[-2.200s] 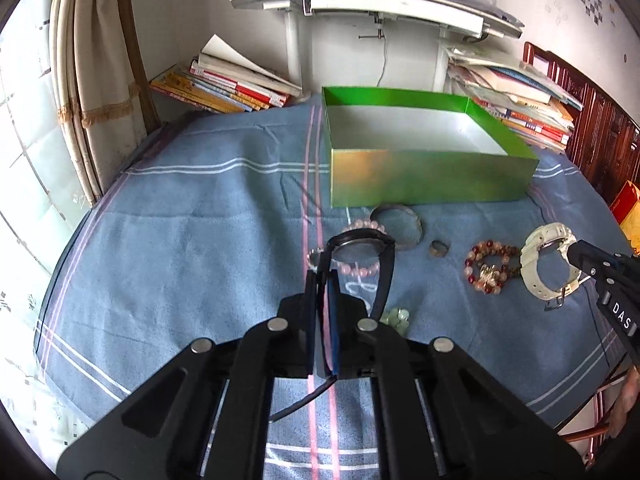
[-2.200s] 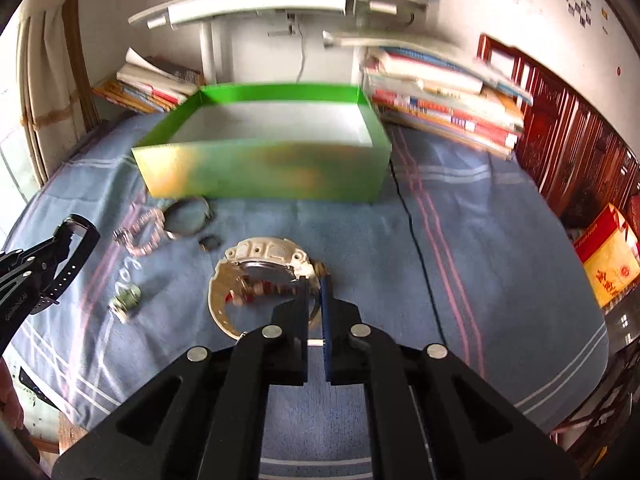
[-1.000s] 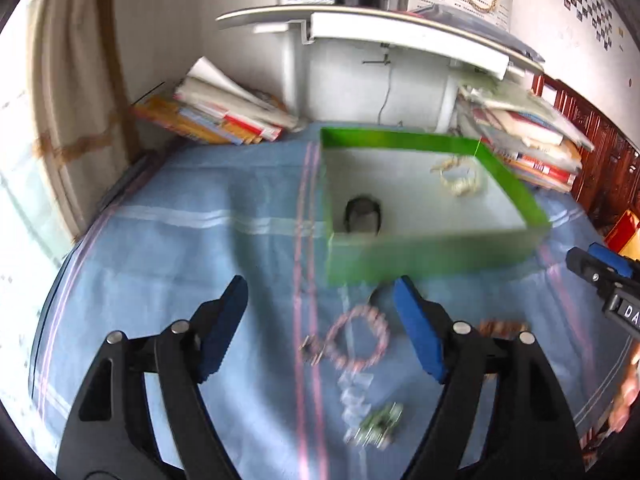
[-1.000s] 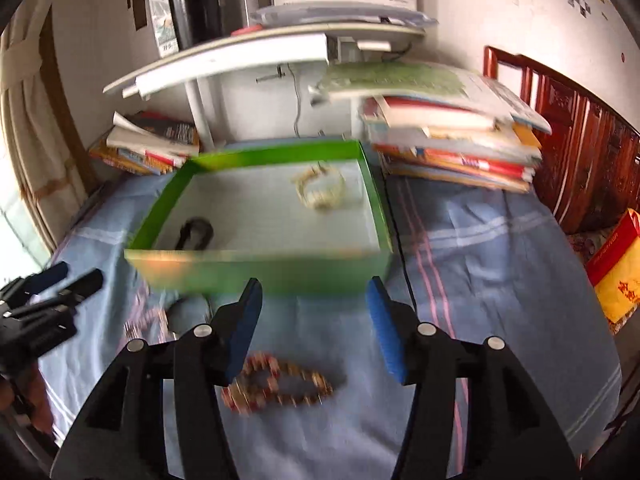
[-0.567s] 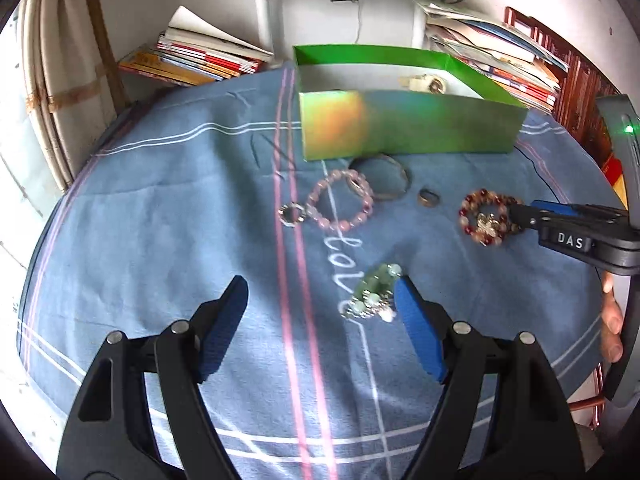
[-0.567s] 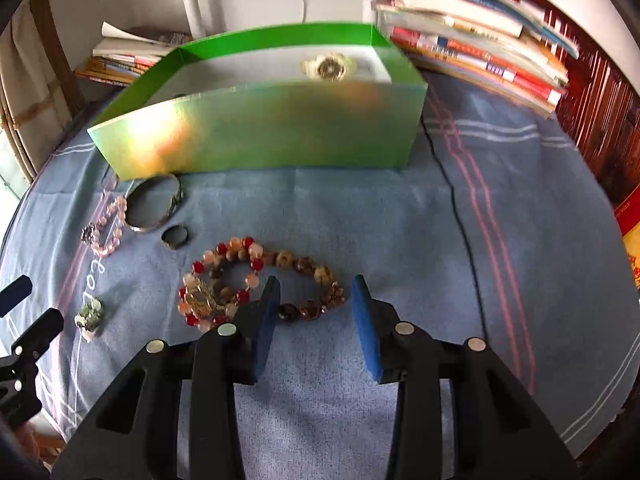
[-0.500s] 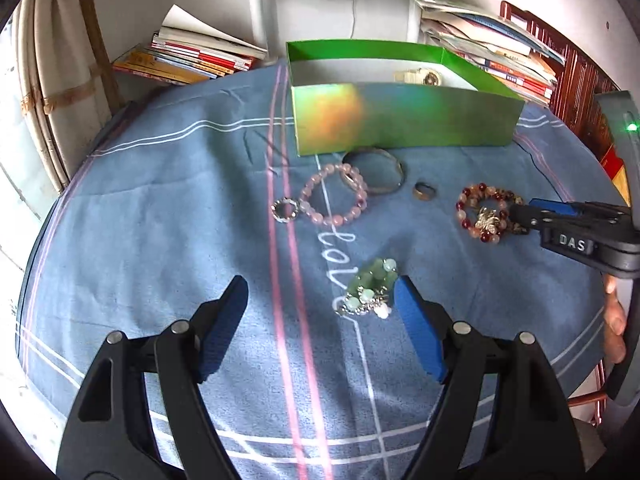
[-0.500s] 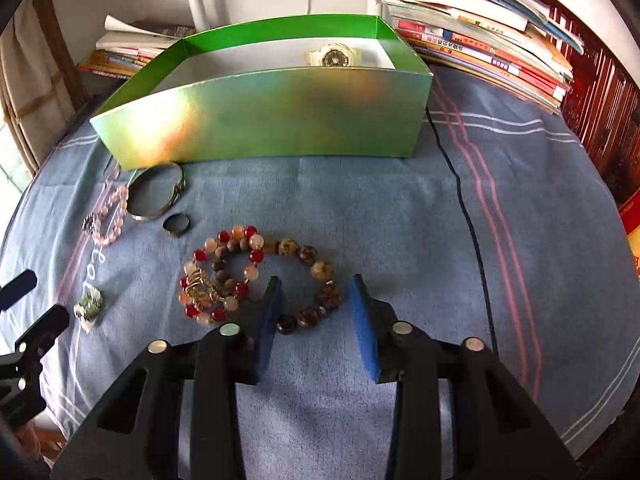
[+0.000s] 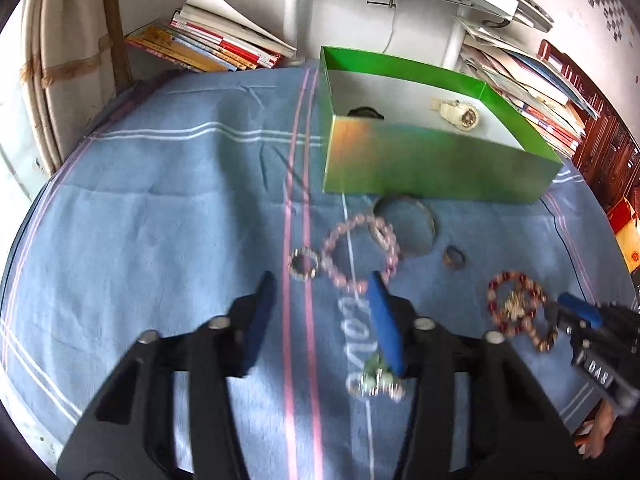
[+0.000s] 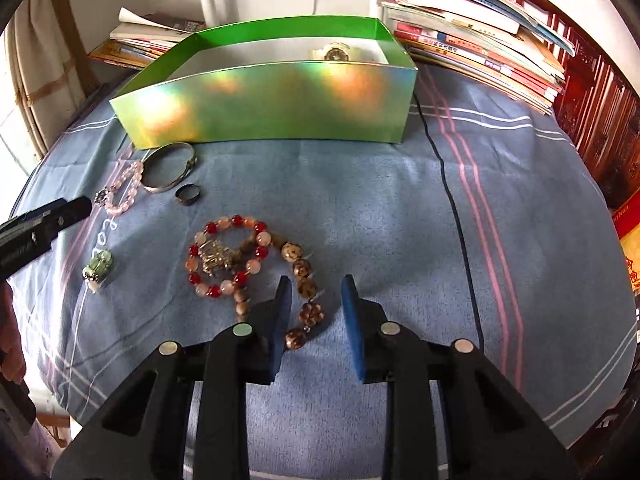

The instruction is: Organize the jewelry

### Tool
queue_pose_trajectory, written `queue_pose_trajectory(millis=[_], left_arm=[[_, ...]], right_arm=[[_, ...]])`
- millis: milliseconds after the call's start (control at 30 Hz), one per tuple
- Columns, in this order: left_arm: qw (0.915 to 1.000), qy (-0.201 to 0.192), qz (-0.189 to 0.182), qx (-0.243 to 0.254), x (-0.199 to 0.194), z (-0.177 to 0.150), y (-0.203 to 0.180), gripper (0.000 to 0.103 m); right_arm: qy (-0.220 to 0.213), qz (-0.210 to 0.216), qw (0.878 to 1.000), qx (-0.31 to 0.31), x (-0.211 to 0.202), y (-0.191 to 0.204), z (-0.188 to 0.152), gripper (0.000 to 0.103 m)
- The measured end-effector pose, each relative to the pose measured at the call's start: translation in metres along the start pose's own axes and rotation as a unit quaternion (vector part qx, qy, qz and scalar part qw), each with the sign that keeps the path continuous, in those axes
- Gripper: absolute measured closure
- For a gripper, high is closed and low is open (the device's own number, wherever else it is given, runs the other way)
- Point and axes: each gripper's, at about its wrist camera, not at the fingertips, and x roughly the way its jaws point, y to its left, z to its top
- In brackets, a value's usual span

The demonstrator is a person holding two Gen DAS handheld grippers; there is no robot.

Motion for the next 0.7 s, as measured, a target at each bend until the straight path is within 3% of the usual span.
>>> queue_pose_trajectory(millis=[67, 133, 300, 400, 433, 500, 600, 700], left_arm=[[0.9996, -0.013, 0.015, 0.019, 0.007, 0.015, -0.005, 0.06], [0.9979, 0.0, 0.04, 0.052, 0.019, 0.025, -0.015, 0.059], [0.9959, 0.049, 0.028, 0.07, 0.047, 0.028, -0.027, 0.059], [0.9969, 0.053, 0.014, 0.057, 0.05, 0.021, -0.025, 0.073], [0.9967, 0.051, 0.013, 0.061, 0.049, 0.018, -0.027, 0.082], [0.996, 0.049, 0.008, 0.074, 0.044, 0.01, -0.032, 0.094], [0.9942, 0.046, 0.005, 0.097, 0.033, -0.006, -0.043, 0.094], [0.9932, 0.052, -0.023, 0.102, 0.02, -0.021, -0.045, 0.094]], right_arm=[[0.004, -0.003, 1.0, -0.001, 0.003, -0.001, 0.002, 0.075], [0.003, -0.005, 1.0, 0.0, 0.005, -0.002, 0.002, 0.075], [-0.001, -0.006, 1.0, 0.0, 0.008, -0.001, 0.005, 0.075], [-0.004, -0.007, 1.0, -0.002, 0.009, 0.0, 0.006, 0.075], [-0.005, -0.007, 1.0, -0.006, 0.009, 0.002, 0.006, 0.076], [-0.006, -0.002, 1.0, -0.015, 0.007, 0.006, 0.004, 0.091], [-0.01, -0.004, 1.0, -0.014, 0.002, 0.007, 0.003, 0.092], [-0.018, -0.004, 1.0, -0.013, -0.005, 0.006, 0.003, 0.092]])
